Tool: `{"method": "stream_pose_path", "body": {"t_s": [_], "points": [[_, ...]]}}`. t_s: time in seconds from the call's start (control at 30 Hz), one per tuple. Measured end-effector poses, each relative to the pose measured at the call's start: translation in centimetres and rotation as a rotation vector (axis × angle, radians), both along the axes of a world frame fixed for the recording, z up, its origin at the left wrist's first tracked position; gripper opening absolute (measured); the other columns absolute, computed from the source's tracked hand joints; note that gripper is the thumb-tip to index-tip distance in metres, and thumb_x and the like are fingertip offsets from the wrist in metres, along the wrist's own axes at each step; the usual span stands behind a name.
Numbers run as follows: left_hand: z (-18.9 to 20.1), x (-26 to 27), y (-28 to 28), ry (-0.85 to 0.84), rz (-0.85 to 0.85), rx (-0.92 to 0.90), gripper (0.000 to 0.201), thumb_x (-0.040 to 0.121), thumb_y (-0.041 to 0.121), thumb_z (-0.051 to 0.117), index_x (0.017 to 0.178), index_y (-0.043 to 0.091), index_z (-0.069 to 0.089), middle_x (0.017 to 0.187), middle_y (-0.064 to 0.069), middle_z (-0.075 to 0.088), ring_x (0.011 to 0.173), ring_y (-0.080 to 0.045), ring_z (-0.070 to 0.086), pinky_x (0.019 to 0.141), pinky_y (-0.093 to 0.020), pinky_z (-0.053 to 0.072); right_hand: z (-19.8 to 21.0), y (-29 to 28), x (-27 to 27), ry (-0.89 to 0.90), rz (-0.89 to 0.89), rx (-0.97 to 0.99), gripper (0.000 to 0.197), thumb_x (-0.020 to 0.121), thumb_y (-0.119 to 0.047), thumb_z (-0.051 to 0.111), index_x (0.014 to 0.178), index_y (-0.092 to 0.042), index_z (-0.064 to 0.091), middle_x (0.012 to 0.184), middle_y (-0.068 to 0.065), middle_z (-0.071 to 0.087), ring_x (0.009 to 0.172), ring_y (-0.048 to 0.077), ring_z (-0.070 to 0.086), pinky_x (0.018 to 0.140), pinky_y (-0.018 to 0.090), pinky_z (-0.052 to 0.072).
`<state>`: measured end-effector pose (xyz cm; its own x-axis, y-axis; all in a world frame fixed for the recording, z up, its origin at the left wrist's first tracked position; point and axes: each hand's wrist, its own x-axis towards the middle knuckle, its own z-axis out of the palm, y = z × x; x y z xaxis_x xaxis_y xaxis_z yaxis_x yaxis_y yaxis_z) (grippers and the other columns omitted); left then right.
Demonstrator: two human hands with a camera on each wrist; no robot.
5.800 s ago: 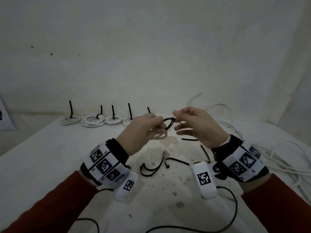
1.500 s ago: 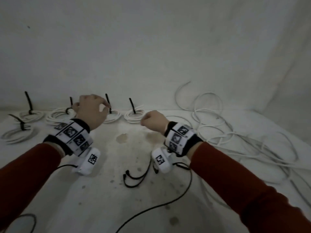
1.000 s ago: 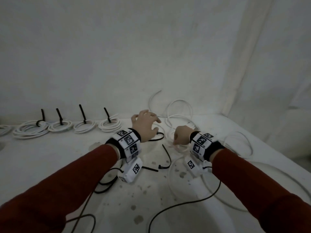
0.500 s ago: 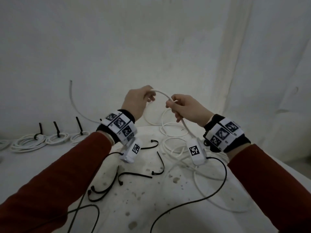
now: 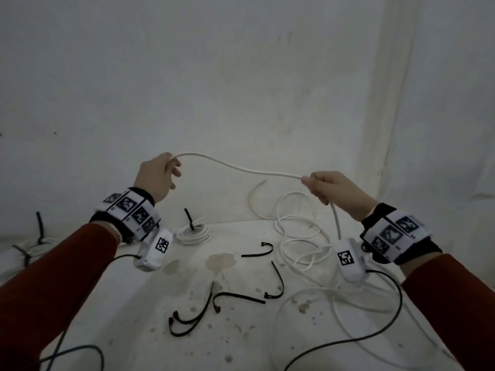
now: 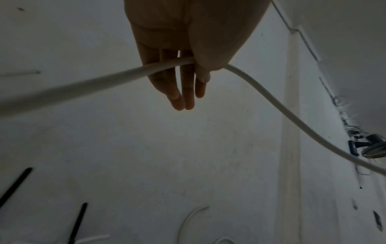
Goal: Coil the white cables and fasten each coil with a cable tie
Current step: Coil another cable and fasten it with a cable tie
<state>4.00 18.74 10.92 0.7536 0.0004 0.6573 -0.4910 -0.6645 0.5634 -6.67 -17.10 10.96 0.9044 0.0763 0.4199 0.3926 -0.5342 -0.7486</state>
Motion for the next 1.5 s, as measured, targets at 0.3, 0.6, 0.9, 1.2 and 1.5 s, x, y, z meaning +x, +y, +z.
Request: {"method": "stream_pose_path", "body": {"t_s": [0.3, 0.6, 0.9, 1.2, 1.5], "points": [[1.8, -3.5, 1.3, -0.06, -0.091, 0.236, 0.048, 0.083, 0.022, 0.071, 0.123, 0.019, 0.045, 0.097, 0.006, 0.059, 0.069, -0.014, 0.061, 0.067, -0.027, 0.044, 6.1, 10.5, 1.8, -0.368, -0.065, -0.287, 0.029, 0.096, -0.034, 0.053, 0.076, -0.017, 0.065, 0.05, -0.008, 0.042, 0.045, 0.002, 0.041, 0.05, 0.016, 0.031], [4.3, -5.4, 1.6, -0.502, -0.061, 0.172, 0.026, 0.098, 0.024, 0.04, 0.101, 0.012, 0.063, 0.062, 0.005, 0.048, 0.05, -0.01, 0.042, 0.052, -0.027, 0.033, 7.0, 16.2, 3.1, -0.2, 0.139, -0.078, 0.025, 0.096, -0.033, 0.054, 0.078, -0.018, 0.064, 0.062, -0.002, 0.045, 0.049, 0.011, 0.037, 0.048, 0.024, 0.032], [5.0, -2.5, 8.0, -0.499, 0.22, 0.135, 0.024, 0.1, 0.02, 0.041, 0.1, 0.009, 0.062, 0.066, 0.0, 0.048, 0.052, -0.02, 0.041, 0.051, -0.028, 0.028, 1.4, 11.6, 2.0, 0.36, 0.371, 0.511, 0.02, 0.101, -0.02, 0.043, 0.088, -0.009, 0.055, 0.053, -0.005, 0.029, 0.04, 0.007, 0.025, 0.04, 0.02, 0.03], [4.8, -0.5, 9.6, -0.469, 0.302, 0.23, 0.023, 0.1, 0.015, 0.039, 0.101, 0.007, 0.06, 0.081, -0.009, 0.057, 0.07, -0.031, 0.053, 0.062, -0.039, 0.043, 0.2, 7.6, -0.9, 0.545, 0.461, 0.584, 0.036, 0.093, -0.037, 0.045, 0.065, -0.015, 0.052, 0.047, -0.005, 0.021, 0.036, 0.007, 0.017, 0.035, 0.019, 0.02], [1.2, -1.5, 5.7, -0.663, 0.112, 0.752, 0.03, 0.08, -0.002, 0.065, 0.104, 0.014, 0.058, 0.069, -0.009, 0.061, 0.052, -0.027, 0.053, 0.05, -0.034, 0.042, 3.0, 7.1, -1.8, 0.069, 0.764, 1.161, 0.026, 0.098, -0.015, 0.035, 0.11, -0.01, 0.058, 0.066, -0.006, 0.044, 0.056, 0.008, 0.038, 0.056, 0.019, 0.042]]}}
